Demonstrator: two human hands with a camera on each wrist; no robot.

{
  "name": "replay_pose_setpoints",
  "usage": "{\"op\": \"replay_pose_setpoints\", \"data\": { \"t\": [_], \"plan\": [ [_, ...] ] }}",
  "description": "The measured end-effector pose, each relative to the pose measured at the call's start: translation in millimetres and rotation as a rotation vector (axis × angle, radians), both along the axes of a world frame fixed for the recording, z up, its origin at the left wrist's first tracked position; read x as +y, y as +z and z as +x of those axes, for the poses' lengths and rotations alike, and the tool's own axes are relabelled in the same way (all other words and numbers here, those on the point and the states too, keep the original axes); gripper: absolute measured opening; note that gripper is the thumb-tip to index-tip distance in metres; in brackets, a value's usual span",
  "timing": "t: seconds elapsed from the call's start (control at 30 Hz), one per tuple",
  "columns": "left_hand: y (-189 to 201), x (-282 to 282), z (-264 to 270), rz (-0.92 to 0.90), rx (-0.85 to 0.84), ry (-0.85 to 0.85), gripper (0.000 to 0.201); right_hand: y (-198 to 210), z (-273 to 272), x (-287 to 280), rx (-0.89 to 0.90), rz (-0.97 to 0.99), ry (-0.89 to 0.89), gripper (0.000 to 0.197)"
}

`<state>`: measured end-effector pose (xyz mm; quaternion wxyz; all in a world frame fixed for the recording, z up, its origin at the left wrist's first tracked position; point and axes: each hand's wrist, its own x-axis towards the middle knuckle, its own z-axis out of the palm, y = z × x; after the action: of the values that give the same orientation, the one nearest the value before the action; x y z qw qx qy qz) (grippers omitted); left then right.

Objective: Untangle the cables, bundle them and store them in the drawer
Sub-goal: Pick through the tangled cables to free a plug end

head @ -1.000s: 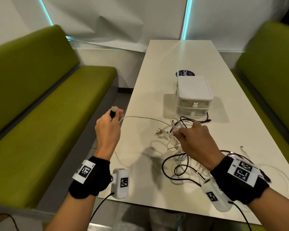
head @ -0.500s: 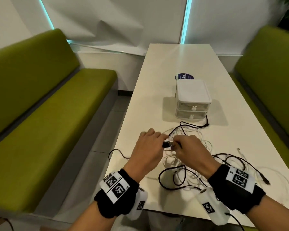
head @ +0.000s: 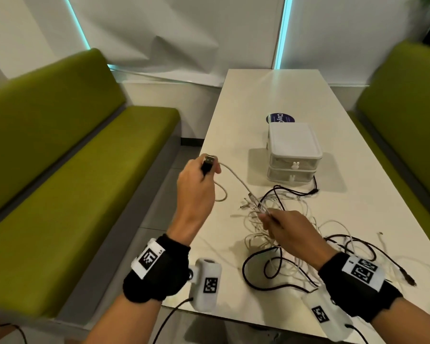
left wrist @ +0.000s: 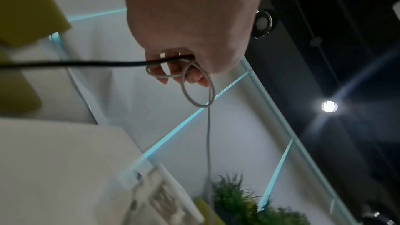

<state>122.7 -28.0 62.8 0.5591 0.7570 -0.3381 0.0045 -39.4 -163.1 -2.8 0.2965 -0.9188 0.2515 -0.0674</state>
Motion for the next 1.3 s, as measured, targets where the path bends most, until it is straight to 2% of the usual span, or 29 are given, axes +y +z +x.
{"op": "replay_pose_setpoints", "data": {
  "t": [0.1,0.17,0.2,0.23,0.3,0.37,0.43,0.53,0.6,0.7,0.77,0.87,0.9,0.97,1.03,1.1,1.13,1.23,1.3],
  "plan": [
    [-21,5,23,0.278,-0.133,0.115,0.022,2,-1,-1,-0.012,-0.013,0.001,0.032],
    [-43,12,32,0.544,-0.216,0.074,0.023,0,-3,2,0.033,-0.055,0.024,0.031],
    [-51,16,31,0.605,-0.244,0.038,0.030,-3,-4,4,0.056,-0.079,0.044,0.032],
    [-56,18,26,0.589,-0.262,0.000,0.041,-6,-4,5,0.081,-0.101,0.061,0.033],
    [-57,14,12,0.444,-0.305,-0.074,0.058,-9,-1,8,0.112,-0.139,0.088,0.036],
    [-50,3,-5,0.393,-0.307,-0.206,0.063,-8,5,11,0.114,-0.166,0.098,0.034],
    [-47,-8,-20,0.493,-0.298,-0.371,0.061,-3,9,14,0.117,-0.170,0.100,0.031],
    [-56,-16,-27,0.690,-0.369,-0.478,0.037,6,7,14,0.137,-0.210,0.104,0.025],
    [-58,-14,-29,0.726,-0.388,-0.454,0.019,7,4,13,0.135,-0.211,0.103,0.023],
    [-50,-11,-31,0.663,-0.381,-0.400,0.011,1,3,11,0.096,-0.135,0.086,0.020],
    [-38,-7,-27,0.530,-0.348,-0.319,0.016,-8,3,4,0.113,-0.094,0.053,0.019],
    [-16,-1,-8,0.226,-0.195,-0.106,0.027,-12,-2,-8,0.110,-0.018,-0.006,0.030],
    [-12,0,0,0.183,-0.161,-0.042,0.028,-12,-4,-10,0.090,-0.020,-0.010,0.033],
    [-9,0,14,0.260,-0.157,0.022,0.025,-8,-6,-10,0.066,-0.048,0.004,0.033],
    [-15,2,20,0.488,-0.235,0.024,0.021,-7,-6,-7,0.070,-0.087,0.017,0.032],
    [-26,5,17,0.692,-0.303,-0.005,0.031,-8,-5,-3,0.077,-0.123,0.027,0.033],
    [-30,6,12,0.739,-0.311,-0.016,0.041,-7,-4,0,0.089,-0.131,0.031,0.033],
    [-35,3,-13,0.700,-0.377,-0.031,0.064,-8,0,4,0.138,-0.142,0.056,0.025],
    [-36,-5,-31,0.632,-0.386,-0.134,0.073,-6,4,6,0.138,-0.161,0.064,0.021]
  ]
}}
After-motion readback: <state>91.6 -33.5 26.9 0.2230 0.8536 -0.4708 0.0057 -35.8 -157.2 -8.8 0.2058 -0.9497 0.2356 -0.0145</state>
